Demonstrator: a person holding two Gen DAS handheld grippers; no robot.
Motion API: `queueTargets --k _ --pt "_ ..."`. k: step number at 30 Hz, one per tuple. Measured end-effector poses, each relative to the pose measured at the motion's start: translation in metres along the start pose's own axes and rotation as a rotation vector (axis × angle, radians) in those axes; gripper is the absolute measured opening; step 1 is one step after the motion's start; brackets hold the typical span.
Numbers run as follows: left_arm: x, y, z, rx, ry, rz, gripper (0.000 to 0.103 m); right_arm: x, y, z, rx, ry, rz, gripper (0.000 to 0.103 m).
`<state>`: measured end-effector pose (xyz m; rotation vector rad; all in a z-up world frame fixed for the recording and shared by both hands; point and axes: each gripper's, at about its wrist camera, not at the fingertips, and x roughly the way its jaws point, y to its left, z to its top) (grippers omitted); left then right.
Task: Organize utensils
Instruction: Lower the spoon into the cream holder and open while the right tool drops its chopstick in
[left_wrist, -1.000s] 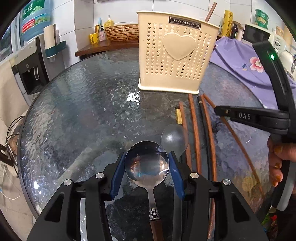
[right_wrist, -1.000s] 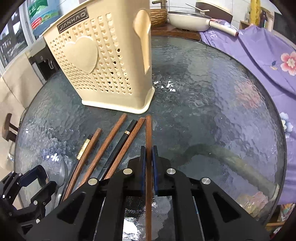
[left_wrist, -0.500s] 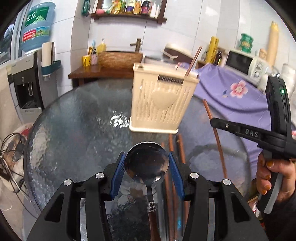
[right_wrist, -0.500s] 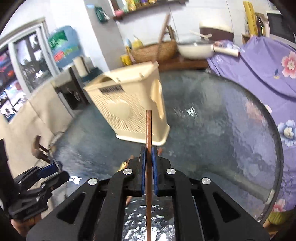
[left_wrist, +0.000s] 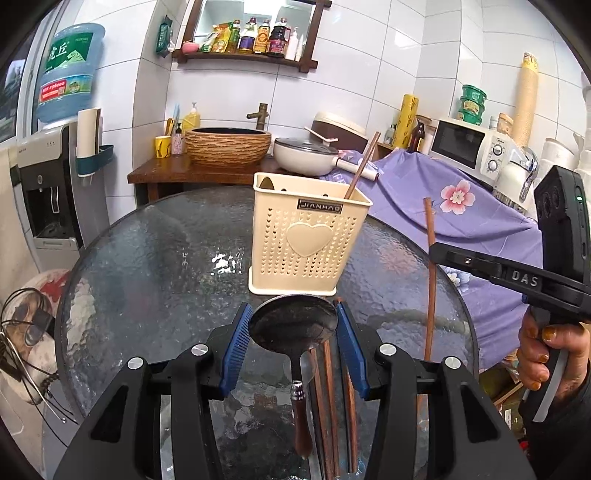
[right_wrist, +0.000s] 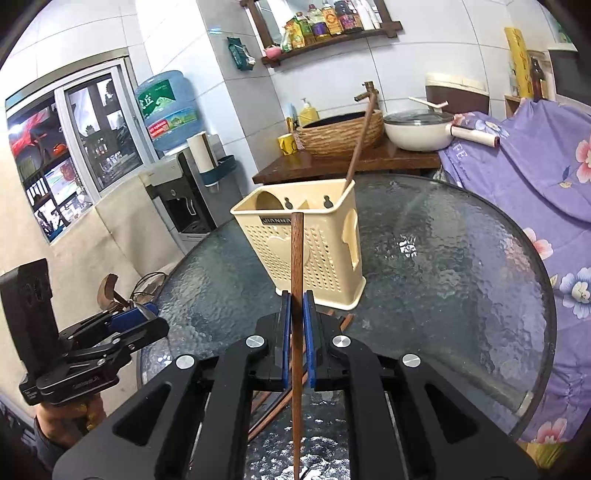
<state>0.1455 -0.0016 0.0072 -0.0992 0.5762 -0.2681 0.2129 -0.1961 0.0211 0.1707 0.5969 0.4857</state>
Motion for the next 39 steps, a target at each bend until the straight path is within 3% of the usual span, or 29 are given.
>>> queueTargets --k 18,23,31,35,39 --pt "-0.004 0.003 0.043 0.023 -0.049 -0.059 0.045 -0.025 0.023 0.041 -0.076 -0.062 0.055 0.007" --pt "0.001 0.006 0.075 0.028 -0.073 -0.074 0.045 -0.028 0.033 0.073 -0.121 -0.092 0.056 0.007" --pt "-0.003 0.008 0.155 -0.014 -0.191 -0.114 0.045 -0.037 0.045 0.145 -0.147 -0.203 0.047 0.007" --pt "0.007 0.007 0.192 -0.033 -0.215 -0.111 0.045 -0.040 0.049 0.185 -0.157 -0.290 0.002 0.007" --pt "0.027 0.010 0.205 -0.037 -0.223 -0.068 0.045 -0.026 0.044 0.199 -0.157 -0.343 -0.072 0.007"
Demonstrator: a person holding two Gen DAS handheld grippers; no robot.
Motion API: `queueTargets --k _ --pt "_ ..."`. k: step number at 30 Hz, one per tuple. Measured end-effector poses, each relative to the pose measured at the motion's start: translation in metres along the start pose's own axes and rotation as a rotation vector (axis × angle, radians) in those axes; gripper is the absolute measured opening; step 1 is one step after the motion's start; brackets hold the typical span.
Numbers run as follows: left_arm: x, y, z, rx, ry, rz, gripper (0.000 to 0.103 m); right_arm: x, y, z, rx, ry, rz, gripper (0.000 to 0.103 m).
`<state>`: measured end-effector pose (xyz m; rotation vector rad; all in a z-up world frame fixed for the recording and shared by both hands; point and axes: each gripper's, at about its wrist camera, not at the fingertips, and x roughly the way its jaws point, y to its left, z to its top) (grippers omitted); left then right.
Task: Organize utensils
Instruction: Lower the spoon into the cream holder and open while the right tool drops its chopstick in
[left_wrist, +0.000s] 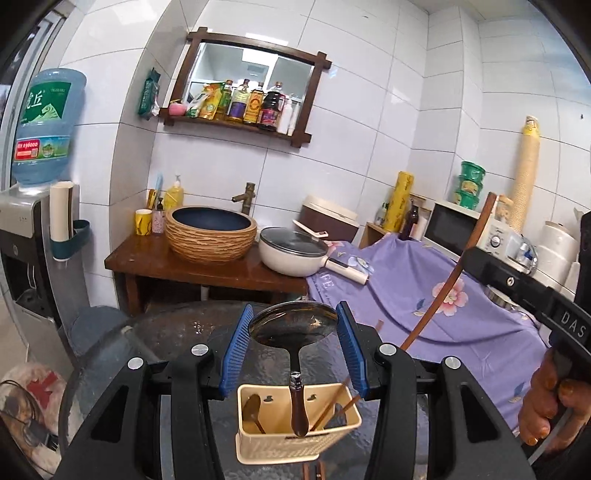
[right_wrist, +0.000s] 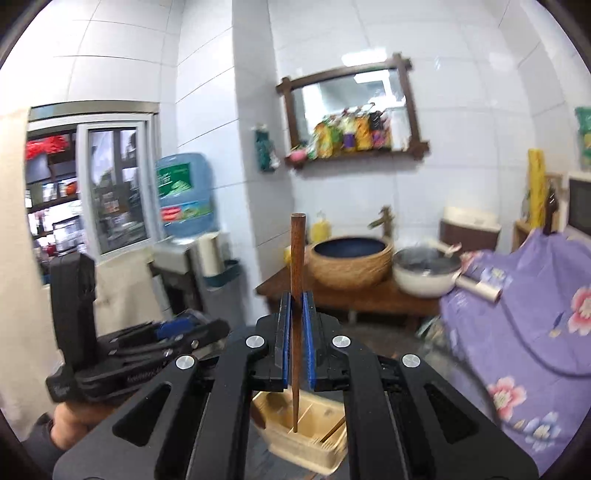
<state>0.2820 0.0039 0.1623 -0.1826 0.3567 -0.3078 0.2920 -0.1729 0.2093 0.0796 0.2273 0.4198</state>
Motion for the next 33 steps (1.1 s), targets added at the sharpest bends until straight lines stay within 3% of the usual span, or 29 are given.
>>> queueTargets --k 13,33 --pt "0.054 0.012 -0.058 0.016 0.089 0.081 0.045 0.060 -0.026 -0.079 0.111 0.154 -0.033 0.007" --pt "0.079 0.008 -0.107 0.072 0.192 0.104 0.045 0.062 -0.037 -0.114 0.160 0.211 -0.054 0.007"
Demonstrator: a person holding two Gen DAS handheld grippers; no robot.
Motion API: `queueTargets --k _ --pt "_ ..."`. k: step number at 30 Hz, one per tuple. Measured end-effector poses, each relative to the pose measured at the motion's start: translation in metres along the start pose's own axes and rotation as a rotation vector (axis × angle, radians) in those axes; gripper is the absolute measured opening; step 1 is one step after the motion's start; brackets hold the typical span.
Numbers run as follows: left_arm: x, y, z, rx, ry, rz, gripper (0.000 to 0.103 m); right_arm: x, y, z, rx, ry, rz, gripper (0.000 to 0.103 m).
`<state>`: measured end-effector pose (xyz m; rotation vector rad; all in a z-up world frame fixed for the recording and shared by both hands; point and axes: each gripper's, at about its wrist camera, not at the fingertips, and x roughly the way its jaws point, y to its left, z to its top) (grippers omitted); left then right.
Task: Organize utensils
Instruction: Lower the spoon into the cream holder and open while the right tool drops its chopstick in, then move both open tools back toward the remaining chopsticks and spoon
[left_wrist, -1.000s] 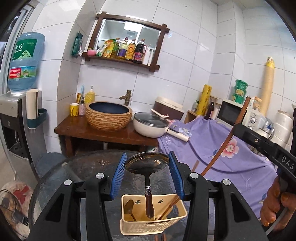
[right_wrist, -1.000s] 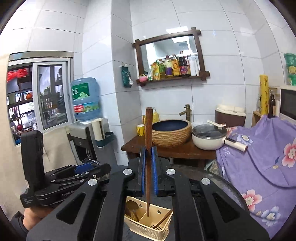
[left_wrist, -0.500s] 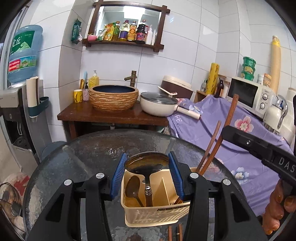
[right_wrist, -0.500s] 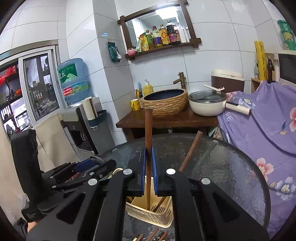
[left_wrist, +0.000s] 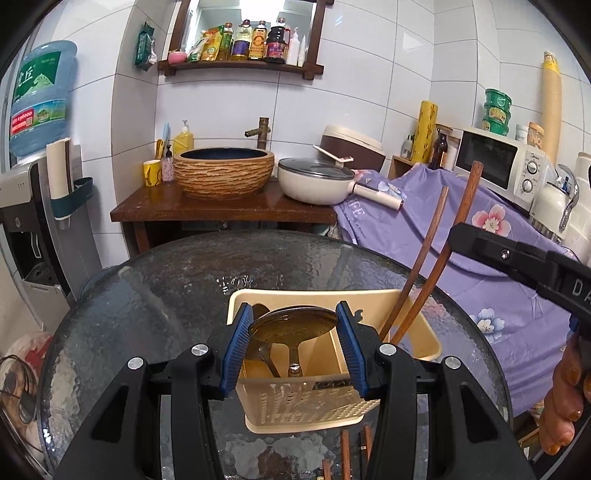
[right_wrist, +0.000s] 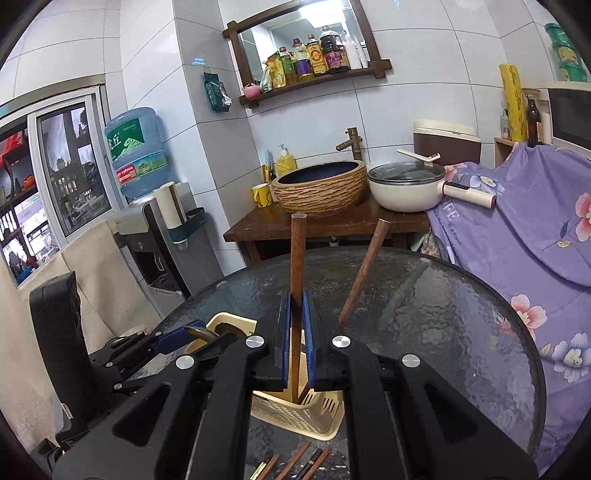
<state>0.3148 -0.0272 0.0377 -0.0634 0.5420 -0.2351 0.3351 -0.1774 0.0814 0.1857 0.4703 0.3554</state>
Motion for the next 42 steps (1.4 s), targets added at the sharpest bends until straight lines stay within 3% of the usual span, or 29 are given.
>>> queueTargets --k 5,7,9,10,15,20,24,27,31,34,42 --pt "0.001 -0.003 -0.004 0.008 0.003 -0.007 0.046 0.000 -0.001 -0.001 -0.018 0.006 -0.008 0.008" --pt "-0.003 -0.004 -0.004 0.013 -0.015 -0.010 0.052 0.002 -0.004 -0.003 -0.017 0.015 -0.016 0.014" --pt "-0.010 -0.004 -0.004 0.012 -0.040 -0.013 0.068 0.002 -0.006 -0.004 -0.006 0.011 -0.029 0.049" --pt "-0.014 -0.004 -0.003 0.009 -0.049 -0.016 0.070 -0.001 -0.010 -0.005 0.012 -0.005 -0.032 0.053" --pt "-0.041 -0.002 -0.007 -0.015 -0.114 -0.013 0.087 -0.018 -0.007 -0.010 -0.026 -0.038 -0.057 0.054" --pt "-0.065 0.005 -0.029 -0.025 -0.111 0.010 0.092 -0.031 -0.003 -0.032 -0.071 -0.004 -0.105 0.058" --pt "-0.073 0.009 -0.061 0.002 -0.042 0.052 0.092 -0.029 -0.001 -0.064 -0.106 0.080 -0.134 0.058" --pt "-0.072 0.011 -0.097 0.011 0.044 0.075 0.092 -0.017 -0.002 -0.101 -0.103 0.190 -0.157 0.058" --pt "-0.067 0.014 -0.134 -0.022 0.148 0.058 0.090 -0.001 0.000 -0.149 -0.091 0.324 -0.161 0.058" --pt "-0.063 0.010 -0.158 -0.021 0.213 0.033 0.079 0.004 0.011 -0.174 -0.119 0.368 -0.175 0.058" --pt "-0.062 0.011 -0.182 -0.025 0.269 0.016 0.072 0.013 0.018 -0.202 -0.116 0.435 -0.171 0.058"
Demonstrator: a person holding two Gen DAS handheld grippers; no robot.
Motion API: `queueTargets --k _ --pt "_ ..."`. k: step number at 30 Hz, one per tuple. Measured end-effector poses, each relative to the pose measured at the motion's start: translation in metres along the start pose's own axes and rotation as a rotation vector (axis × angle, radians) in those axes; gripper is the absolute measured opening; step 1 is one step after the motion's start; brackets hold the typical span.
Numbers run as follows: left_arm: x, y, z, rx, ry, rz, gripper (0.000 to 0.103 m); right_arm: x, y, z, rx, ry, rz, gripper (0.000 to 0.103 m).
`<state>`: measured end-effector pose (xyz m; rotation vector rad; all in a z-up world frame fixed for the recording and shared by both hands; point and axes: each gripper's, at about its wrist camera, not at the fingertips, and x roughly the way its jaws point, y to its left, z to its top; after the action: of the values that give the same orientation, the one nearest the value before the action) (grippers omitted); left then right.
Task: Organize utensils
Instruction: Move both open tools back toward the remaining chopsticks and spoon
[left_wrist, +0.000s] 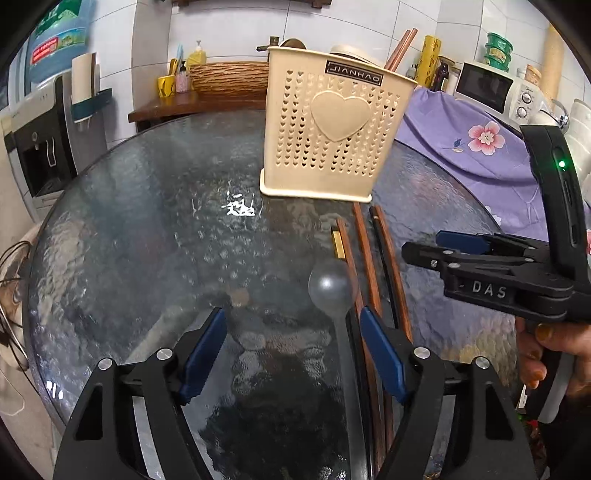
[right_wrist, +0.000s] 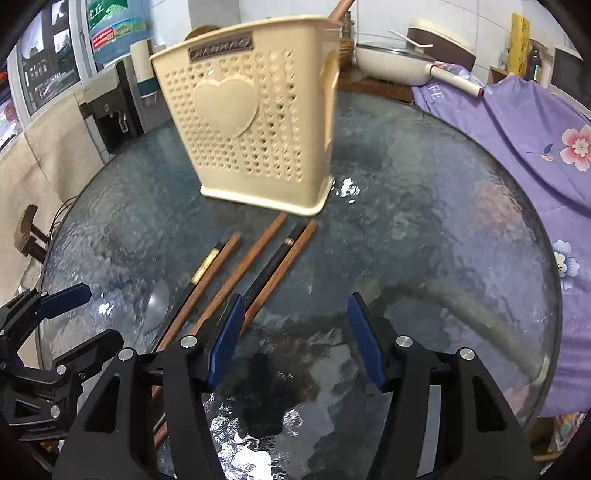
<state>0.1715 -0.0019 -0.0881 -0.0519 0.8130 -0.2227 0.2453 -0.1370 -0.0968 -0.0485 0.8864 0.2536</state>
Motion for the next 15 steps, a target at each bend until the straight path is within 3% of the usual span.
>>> queueTargets --k 15 --pt "0.008 -0.011 -0.013 0.010 0.037 -0.005 0.071 0.008 0.004 -0.009 -0.030 0.044 -0.017 0.057"
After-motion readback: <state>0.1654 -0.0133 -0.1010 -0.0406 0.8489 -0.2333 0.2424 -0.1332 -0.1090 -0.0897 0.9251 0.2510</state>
